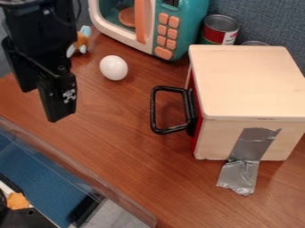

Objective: Open the drawer

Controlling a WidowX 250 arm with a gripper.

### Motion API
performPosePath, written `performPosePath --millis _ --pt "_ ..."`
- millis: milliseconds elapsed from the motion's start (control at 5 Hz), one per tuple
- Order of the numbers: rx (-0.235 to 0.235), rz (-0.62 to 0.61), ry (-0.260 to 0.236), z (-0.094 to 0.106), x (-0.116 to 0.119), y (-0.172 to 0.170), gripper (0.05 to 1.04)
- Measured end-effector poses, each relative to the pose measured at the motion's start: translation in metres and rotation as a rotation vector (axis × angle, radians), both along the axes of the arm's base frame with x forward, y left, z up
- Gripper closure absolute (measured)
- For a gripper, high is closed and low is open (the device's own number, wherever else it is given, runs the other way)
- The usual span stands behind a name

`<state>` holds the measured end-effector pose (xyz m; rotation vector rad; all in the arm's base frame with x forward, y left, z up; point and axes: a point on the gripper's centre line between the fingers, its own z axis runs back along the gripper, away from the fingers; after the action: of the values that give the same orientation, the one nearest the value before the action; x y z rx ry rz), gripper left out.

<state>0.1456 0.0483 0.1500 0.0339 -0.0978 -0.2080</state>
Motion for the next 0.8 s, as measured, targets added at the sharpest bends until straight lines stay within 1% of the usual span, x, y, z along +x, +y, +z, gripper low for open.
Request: performPosePath --millis 200,400,600,800 --pt "-0.004 0.017 0.005 -0.003 -0.001 -0.001 0.083" --pt "-0.035 0.142 0.018 -0.021 0.011 -0.009 0.083" --pt "-0.099 0.272 -0.006 -0.029 0.025 -0.015 0.083" --pt "-0.150 0.433 -0.080 -0.034 0.047 -0.020 0.084"
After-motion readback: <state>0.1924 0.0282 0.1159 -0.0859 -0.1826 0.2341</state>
